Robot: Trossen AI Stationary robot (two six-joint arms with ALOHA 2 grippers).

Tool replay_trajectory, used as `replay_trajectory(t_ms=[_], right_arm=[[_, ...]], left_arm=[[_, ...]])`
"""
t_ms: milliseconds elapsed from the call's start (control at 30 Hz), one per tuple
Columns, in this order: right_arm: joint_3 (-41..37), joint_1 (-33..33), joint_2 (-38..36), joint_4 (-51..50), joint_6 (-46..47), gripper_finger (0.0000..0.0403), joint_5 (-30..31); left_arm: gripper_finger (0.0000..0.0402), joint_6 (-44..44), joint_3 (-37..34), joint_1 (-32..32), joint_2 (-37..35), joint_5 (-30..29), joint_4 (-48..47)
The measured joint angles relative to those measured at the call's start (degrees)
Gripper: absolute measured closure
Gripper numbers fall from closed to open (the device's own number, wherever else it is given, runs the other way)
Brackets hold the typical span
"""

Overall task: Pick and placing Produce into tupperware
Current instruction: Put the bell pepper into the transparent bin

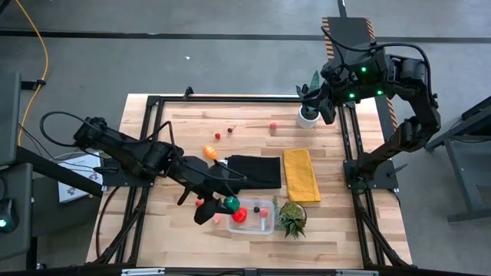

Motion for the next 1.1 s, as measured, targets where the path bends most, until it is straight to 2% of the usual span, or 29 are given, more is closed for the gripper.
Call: replay_trajectory(t_ms=[700, 1100], right_arm=[[0.0, 0.0, 0.0, -0.7, 1.7, 0.0317, 1.3], [0.0, -0.7, -1.0, -1.2, -1.9, 0.0317, 1.3]], left_arm=[[0.0172, 0.0, -0.1, -2.6, 6.7, 1.6, 1.2], [0.0172, 0.8, 0.0, -2.5, 7.8, -2.1, 0.1]])
